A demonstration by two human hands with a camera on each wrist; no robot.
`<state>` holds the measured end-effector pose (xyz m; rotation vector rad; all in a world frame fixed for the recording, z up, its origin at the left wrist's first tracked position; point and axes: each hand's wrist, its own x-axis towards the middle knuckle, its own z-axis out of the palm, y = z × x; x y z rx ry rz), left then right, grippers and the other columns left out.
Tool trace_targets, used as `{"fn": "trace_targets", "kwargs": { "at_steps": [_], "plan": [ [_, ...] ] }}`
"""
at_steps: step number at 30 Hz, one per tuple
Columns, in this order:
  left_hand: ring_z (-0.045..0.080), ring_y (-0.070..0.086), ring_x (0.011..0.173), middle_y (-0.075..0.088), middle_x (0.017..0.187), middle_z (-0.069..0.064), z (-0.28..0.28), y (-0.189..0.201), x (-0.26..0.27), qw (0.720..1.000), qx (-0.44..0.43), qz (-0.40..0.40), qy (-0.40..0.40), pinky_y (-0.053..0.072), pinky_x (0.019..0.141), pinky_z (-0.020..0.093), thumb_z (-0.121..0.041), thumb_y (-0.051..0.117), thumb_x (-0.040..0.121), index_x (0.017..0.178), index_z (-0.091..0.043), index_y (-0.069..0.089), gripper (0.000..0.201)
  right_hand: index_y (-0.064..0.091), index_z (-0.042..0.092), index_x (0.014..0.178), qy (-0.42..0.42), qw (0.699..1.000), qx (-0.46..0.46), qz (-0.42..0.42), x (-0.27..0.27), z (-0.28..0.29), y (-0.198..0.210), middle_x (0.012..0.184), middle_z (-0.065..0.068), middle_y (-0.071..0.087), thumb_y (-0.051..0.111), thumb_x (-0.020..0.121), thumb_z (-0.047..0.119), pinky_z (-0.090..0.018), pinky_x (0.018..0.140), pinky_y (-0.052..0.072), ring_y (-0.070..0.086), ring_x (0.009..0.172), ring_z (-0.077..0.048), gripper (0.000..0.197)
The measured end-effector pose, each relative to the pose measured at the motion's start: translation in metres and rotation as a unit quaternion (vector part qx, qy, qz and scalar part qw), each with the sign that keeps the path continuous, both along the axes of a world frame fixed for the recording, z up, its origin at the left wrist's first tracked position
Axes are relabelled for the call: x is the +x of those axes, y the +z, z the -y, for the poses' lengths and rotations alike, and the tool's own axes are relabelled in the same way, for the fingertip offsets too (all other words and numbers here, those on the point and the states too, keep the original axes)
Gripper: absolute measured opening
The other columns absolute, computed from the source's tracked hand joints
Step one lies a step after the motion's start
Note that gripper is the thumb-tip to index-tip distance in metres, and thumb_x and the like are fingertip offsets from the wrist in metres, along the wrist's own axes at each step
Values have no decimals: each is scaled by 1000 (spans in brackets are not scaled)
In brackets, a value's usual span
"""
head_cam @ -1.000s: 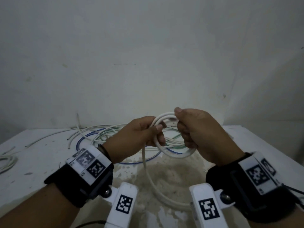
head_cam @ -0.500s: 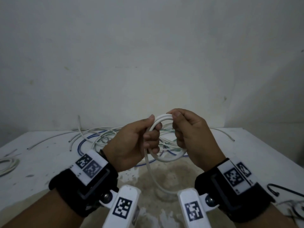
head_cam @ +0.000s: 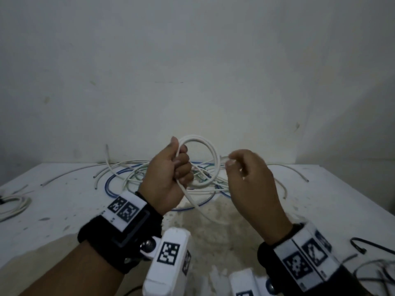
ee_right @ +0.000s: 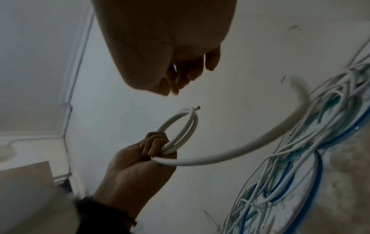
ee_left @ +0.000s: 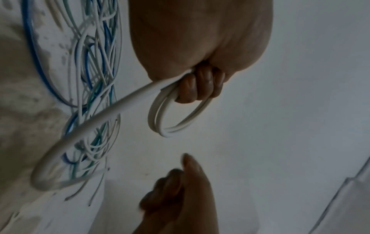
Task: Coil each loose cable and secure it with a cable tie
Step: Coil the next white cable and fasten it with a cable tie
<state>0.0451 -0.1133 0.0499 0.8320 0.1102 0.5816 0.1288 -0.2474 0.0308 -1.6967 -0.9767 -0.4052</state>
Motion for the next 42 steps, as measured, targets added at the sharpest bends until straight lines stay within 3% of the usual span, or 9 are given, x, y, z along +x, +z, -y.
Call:
{"fn": "trace_targets", "kwargs": {
  "at_steps": [5,7,12,18,24,28,31,36,42],
  "plan": [
    [5,25,34,30,47,-7,-11,0,-3,999,-18,21,30,24,34,17,-39,35,101,75,-15,45,37,57,30,124,61,935,-350,-5,-16,6,-28,99,7,65,62,82,53,-22,72,39,59,92,-11,48],
    [5,25,34,29,47,-7,-9,-3,-4,1000,-10,19,18,26,34,17,-39,35,101,76,-14,46,37,62,30,110,42,933,-356,-23,-15,2,-39,87,11,60,59,85,53,-19,64,39,57,80,-7,34],
    [6,23,35,27,48,-7,-9,-12,-8,1000,4,13,-2,27,36,18,-39,36,100,77,-14,46,36,61,22,84,78,954,-183,-224,5,-3,-54,78,1,62,67,85,28,-24,61,49,59,69,-11,8],
    [7,23,37,26,49,-5,-10,-24,-11,1000,6,-23,-15,27,37,19,-39,39,99,79,-13,49,35,50,13,95,151,844,187,-479,15,-8,-40,62,-4,64,57,91,9,-32,54,54,60,53,-13,9],
    [4,19,33,22,45,-7,-6,-32,-9,995,29,-76,-50,16,35,18,-38,41,97,76,-11,52,36,66,19,75,87,938,100,-319,23,-2,-38,65,12,65,54,95,22,-28,68,49,59,66,-7,24],
    [4,17,33,21,46,-8,-3,-36,-8,991,51,-105,-70,10,37,19,-37,47,89,75,-10,53,31,69,27,81,86,971,47,-219,23,1,-35,84,20,68,58,92,18,-1,69,40,58,78,13,18],
    [4,16,34,20,47,-8,-1,-37,-7,984,82,-137,-78,11,37,18,-39,50,85,76,-10,54,31,72,18,98,65,987,10,-150,26,-1,-37,108,6,65,62,89,17,5,77,32,56,101,-3,13],
    [4,14,34,19,48,-8,0,-37,-7,975,116,-166,-94,9,38,17,-40,50,84,77,-9,58,33,66,38,99,161,975,-19,-149,24,-1,-31,100,20,69,59,91,15,-2,81,41,60,94,10,25],
    [3,15,31,21,44,-9,-6,-33,-10,978,94,-152,-107,7,38,18,-37,49,83,71,-9,61,33,71,48,86,198,967,-3,-159,25,3,-32,88,10,74,53,95,13,-24,75,51,68,85,-9,40]
  ]
}}
